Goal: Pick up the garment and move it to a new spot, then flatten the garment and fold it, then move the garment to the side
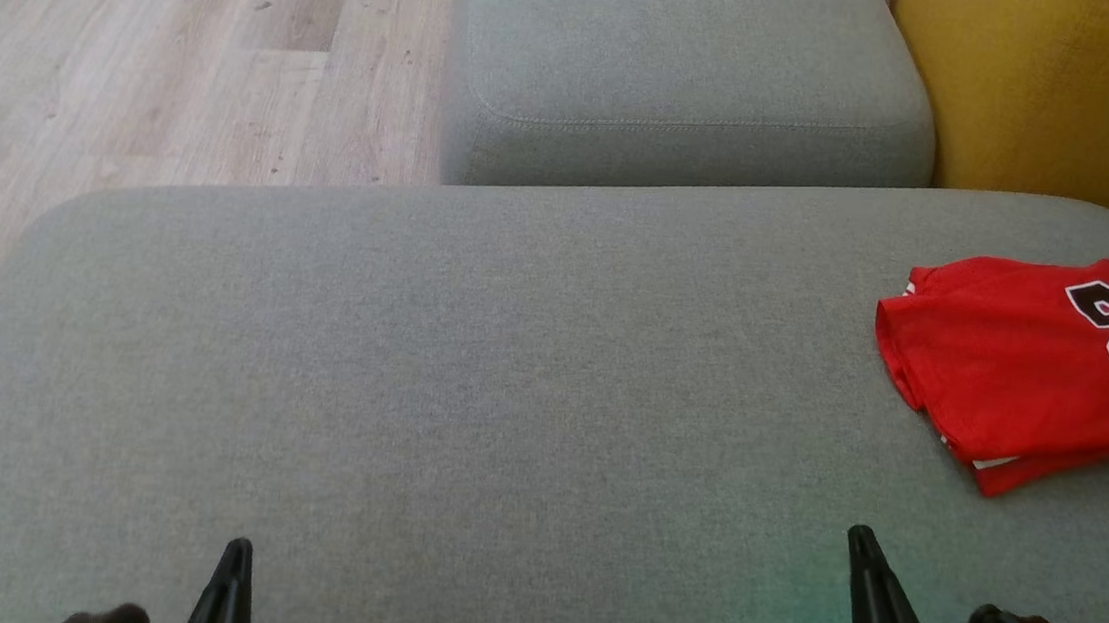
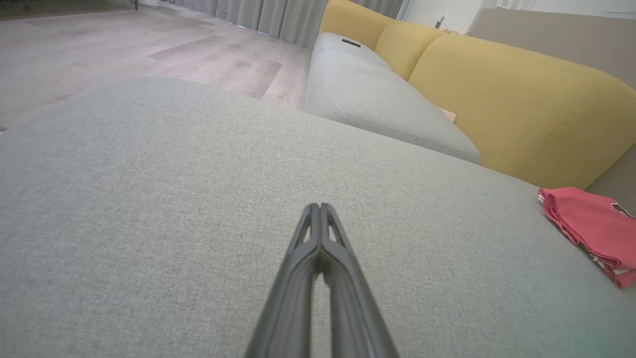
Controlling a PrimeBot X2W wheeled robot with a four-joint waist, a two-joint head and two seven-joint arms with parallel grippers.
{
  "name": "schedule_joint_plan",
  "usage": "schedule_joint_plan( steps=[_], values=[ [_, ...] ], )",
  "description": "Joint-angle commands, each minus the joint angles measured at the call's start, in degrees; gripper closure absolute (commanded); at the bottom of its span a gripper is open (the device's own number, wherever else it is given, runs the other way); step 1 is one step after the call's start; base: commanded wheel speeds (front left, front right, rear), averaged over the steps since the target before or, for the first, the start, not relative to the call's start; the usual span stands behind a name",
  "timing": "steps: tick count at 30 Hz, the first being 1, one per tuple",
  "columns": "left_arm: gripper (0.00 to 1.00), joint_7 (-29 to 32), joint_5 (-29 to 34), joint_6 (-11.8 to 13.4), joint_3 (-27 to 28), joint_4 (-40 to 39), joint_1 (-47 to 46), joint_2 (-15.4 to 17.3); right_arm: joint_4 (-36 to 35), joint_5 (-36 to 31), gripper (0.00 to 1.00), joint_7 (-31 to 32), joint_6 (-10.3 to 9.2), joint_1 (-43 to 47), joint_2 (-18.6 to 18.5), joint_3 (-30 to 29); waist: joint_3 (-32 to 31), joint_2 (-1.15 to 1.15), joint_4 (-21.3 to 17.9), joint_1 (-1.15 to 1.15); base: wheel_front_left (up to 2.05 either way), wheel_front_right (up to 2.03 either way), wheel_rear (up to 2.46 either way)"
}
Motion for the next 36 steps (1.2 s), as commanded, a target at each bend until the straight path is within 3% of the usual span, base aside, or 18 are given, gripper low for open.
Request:
schedule_joint_plan(
  steps=[1, 36],
  values=[
    [1.00, 0.3, -2.0, -0.4, 1.0, -1.3, -3.0, 0.7, -1.9, 2.0, 1.00, 0.3, 0.02, -3.1, -0.7, -0.4, 0.1, 0.00, 0.0, 0.00, 0.00, 0.00, 0.00],
    [1.00, 5.2, -26.2, -2.8, 3.7, 1.7, -9.7, 1.3, -2.2, 25.0, 1.00, 5.3, 0.06, -6.9, -1.3, -4.2, 2.3, 0.00, -0.5, 0.00, 0.00, 0.00, 0.00]
  ],
)
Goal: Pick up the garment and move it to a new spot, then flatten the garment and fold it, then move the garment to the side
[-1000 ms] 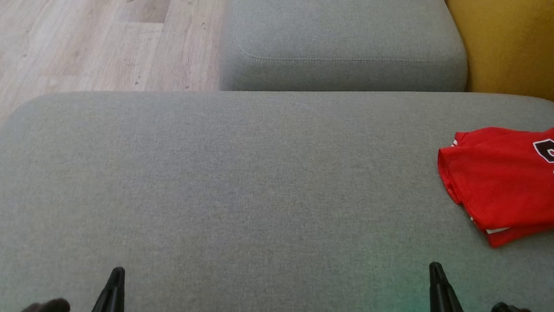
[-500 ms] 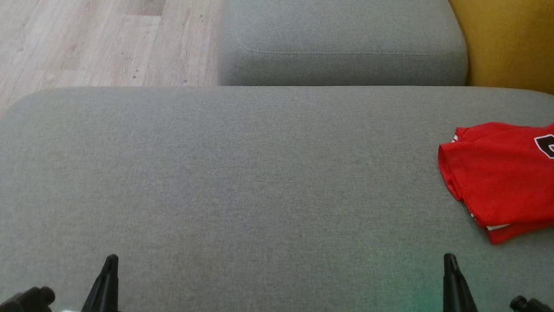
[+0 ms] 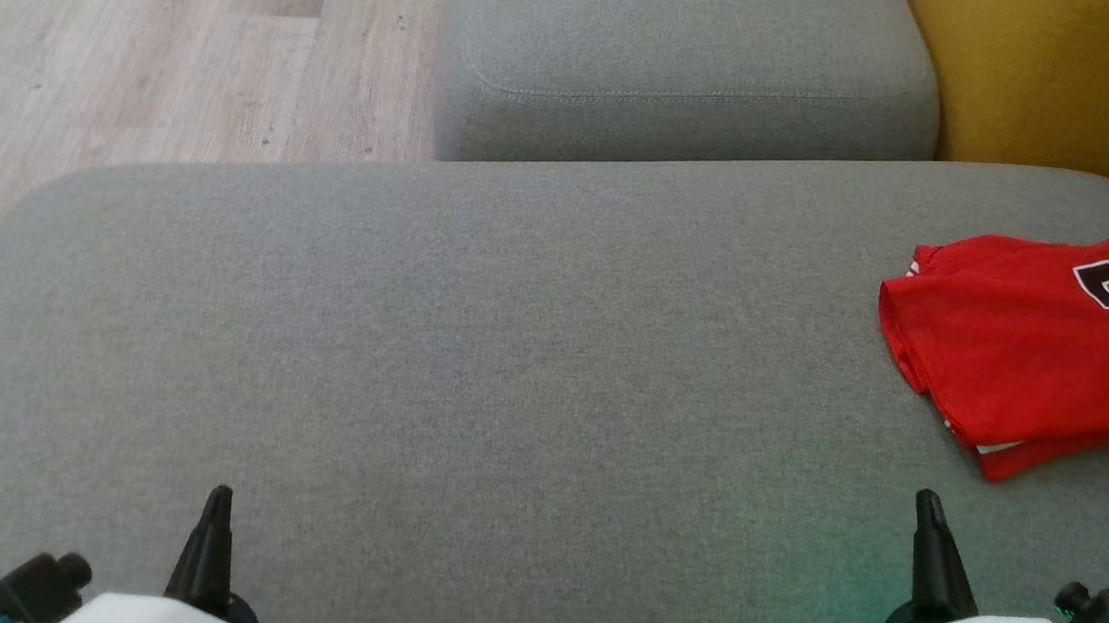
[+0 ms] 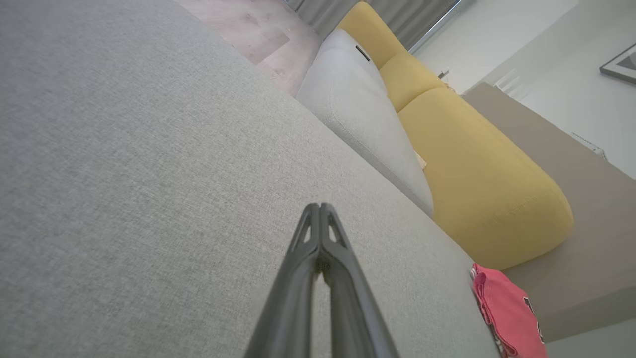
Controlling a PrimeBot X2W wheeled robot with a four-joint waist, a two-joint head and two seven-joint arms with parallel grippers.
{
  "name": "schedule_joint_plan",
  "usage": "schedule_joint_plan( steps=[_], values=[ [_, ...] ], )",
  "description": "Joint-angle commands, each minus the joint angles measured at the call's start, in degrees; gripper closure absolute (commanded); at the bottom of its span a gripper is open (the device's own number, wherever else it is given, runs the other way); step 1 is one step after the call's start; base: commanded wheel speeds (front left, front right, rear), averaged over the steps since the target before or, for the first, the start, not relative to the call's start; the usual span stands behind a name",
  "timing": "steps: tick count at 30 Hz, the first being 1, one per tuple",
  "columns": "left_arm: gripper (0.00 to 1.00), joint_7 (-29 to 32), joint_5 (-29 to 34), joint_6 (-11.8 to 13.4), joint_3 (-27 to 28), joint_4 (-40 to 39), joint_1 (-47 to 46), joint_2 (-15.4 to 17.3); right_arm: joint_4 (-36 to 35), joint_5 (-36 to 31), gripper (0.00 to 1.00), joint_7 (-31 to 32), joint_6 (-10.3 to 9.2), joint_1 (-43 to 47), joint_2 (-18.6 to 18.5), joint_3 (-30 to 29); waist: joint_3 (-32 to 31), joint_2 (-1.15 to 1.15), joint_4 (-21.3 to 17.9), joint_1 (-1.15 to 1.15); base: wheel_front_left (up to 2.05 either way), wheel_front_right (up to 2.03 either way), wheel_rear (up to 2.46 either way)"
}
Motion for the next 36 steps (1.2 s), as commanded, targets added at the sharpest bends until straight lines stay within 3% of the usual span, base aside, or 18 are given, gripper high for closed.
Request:
schedule_joint_plan(
  steps=[1, 36],
  values=[
    [1.00, 0.3, -2.1, -0.6, 1.7, -1.4, -3.5, 0.9, -2.0, 2.1, 1.00, 0.4, 0.06, -3.3, -1.0, -0.1, 0.1, 0.00, 0.0, 0.00, 0.00, 0.00, 0.00],
    [1.00, 5.9, -26.3, -3.1, 5.2, 1.7, -10.5, 1.0, -2.3, 25.2, 1.00, 6.1, 0.09, -7.3, -1.1, -4.6, 2.4, 0.00, -0.5, 0.00, 0.00, 0.00, 0.00]
  ],
)
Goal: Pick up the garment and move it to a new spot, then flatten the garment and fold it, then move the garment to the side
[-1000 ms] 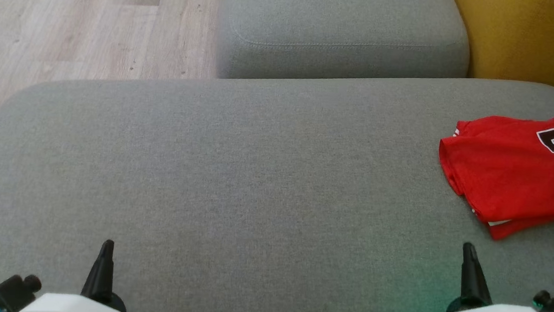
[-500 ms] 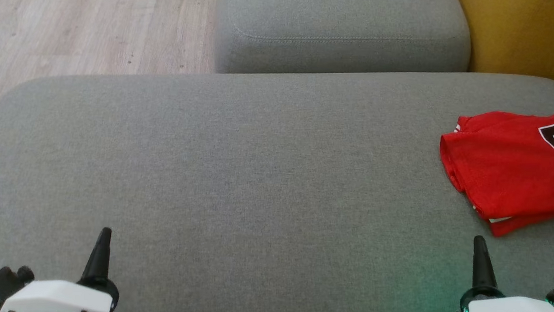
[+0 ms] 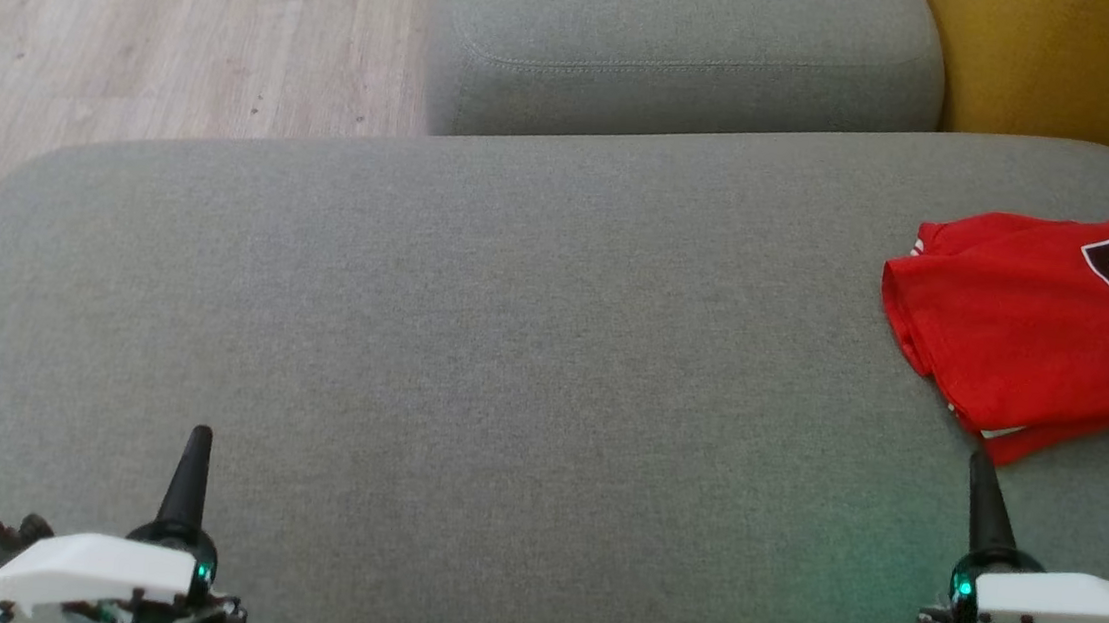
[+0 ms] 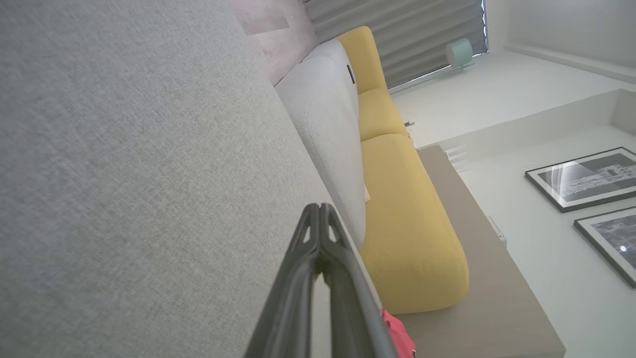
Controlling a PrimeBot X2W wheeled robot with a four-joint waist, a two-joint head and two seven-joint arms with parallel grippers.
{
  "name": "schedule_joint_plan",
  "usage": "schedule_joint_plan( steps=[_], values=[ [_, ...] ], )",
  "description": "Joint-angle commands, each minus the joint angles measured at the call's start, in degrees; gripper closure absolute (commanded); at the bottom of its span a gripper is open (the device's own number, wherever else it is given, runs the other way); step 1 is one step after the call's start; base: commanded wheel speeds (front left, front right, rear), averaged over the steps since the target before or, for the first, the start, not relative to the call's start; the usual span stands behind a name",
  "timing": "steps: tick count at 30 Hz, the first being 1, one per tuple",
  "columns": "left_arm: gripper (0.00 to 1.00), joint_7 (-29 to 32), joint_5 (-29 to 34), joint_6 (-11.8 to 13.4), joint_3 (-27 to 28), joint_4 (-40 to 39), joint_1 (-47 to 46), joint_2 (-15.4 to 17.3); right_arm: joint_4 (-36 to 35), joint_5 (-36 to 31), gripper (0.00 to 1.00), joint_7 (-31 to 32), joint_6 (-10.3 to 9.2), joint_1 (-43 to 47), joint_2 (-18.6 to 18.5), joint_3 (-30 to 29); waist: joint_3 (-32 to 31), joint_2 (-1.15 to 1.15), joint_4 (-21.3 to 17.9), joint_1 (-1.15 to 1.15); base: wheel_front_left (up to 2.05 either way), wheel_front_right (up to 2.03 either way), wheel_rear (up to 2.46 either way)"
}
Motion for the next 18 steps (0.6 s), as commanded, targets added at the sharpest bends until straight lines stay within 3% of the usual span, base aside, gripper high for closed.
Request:
schedule_joint_plan(
  steps=[1, 18],
  values=[
    [1.00, 0.5, -1.5, -0.7, 1.9, -1.5, -3.8, 1.0, -2.1, 1.6, 1.00, 0.4, 0.09, -3.2, -1.0, 0.5, 0.1, 0.00, 0.0, 0.00, 0.00, 0.00, 0.00],
    [1.00, 3.4, -13.2, -1.9, 3.8, 0.0, -7.2, 0.9, -2.2, 12.7, 1.00, 3.3, 0.11, -5.1, -1.0, -1.9, 1.2, 0.00, -0.2, 0.00, 0.00, 0.00, 0.00]
  ],
)
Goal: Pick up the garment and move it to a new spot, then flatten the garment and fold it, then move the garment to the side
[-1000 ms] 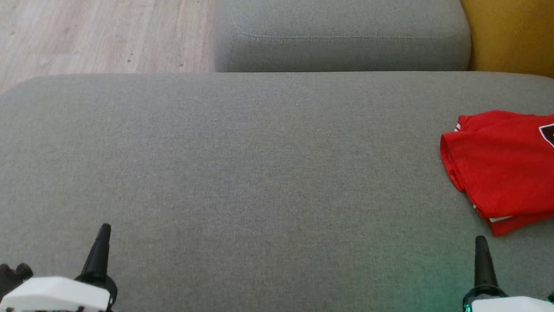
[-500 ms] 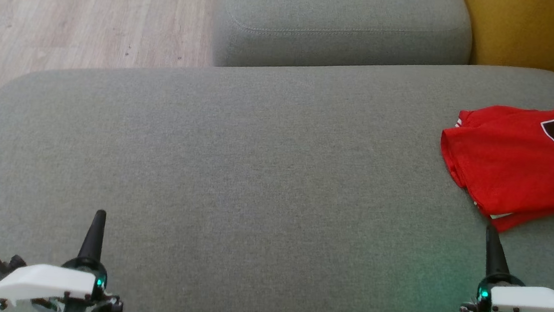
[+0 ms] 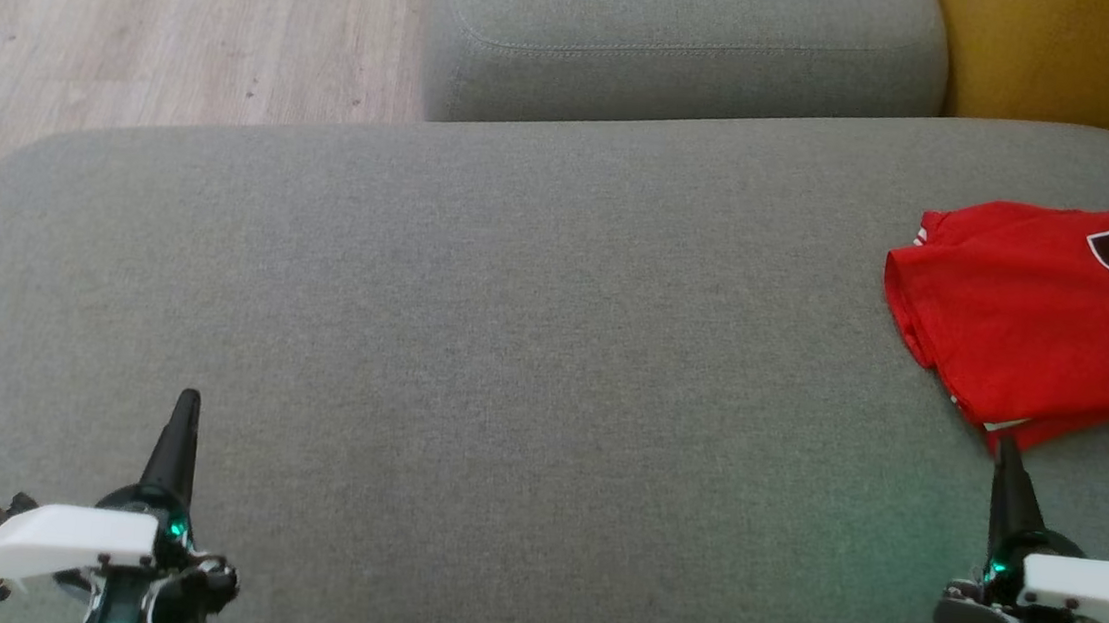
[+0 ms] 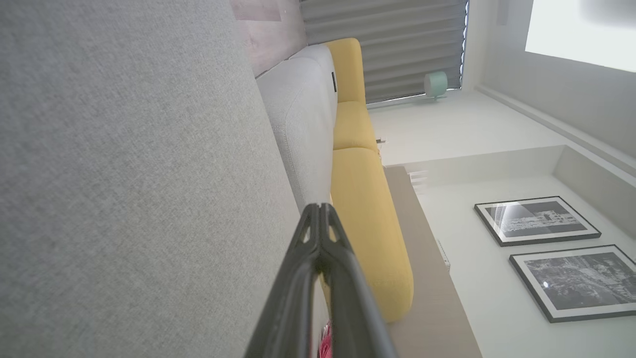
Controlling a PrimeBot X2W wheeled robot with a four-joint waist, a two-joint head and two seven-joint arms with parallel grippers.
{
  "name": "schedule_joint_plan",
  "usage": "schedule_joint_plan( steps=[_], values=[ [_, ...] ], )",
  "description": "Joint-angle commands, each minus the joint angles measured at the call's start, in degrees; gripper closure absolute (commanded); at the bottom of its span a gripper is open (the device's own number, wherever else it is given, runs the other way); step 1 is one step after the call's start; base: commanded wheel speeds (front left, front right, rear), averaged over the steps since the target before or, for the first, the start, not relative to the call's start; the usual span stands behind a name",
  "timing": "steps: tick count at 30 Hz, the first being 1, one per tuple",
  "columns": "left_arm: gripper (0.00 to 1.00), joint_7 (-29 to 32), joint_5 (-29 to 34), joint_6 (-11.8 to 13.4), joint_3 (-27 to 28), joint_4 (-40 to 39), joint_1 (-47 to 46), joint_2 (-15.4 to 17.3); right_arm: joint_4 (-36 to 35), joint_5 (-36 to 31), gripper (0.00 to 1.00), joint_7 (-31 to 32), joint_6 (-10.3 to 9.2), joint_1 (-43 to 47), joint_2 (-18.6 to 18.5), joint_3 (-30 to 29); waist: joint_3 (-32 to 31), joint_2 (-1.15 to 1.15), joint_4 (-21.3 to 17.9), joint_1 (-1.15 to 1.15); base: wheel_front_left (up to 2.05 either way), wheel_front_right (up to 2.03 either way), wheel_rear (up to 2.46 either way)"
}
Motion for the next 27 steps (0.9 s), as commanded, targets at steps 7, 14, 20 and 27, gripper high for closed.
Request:
schedule_joint_plan(
  steps=[7, 14, 20, 27],
  values=[
    [1.00, 1.6, -6.3, -0.9, 2.8, -0.9, -5.1, 0.8, -2.2, 6.2, 1.00, 1.7, 0.12, -4.1, -0.9, -0.4, 0.5, 0.00, -0.1, 0.00, 0.00, 0.00, 0.00],
    [1.00, 2.6, -10.4, -1.4, 3.5, -0.3, -6.3, 0.8, -2.2, 10.1, 1.00, 2.8, 0.12, -4.7, -0.9, -1.3, 0.9, 0.00, -0.2, 0.00, 0.00, 0.00, 0.00],
    [1.00, 2.8, -10.6, -1.4, 3.7, -0.3, -6.4, 0.7, -2.2, 10.3, 1.00, 2.9, 0.12, -4.8, -0.8, -1.5, 1.0, 0.00, -0.2, 0.00, 0.00, 0.00, 0.00],
    [1.00, 3.0, -10.4, -1.4, 3.9, -0.3, -6.4, 0.6, -2.2, 10.1, 1.00, 3.1, 0.12, -4.8, -0.7, -1.6, 0.9, 0.00, -0.2, 0.00, 0.00, 0.00, 0.00]
  ],
)
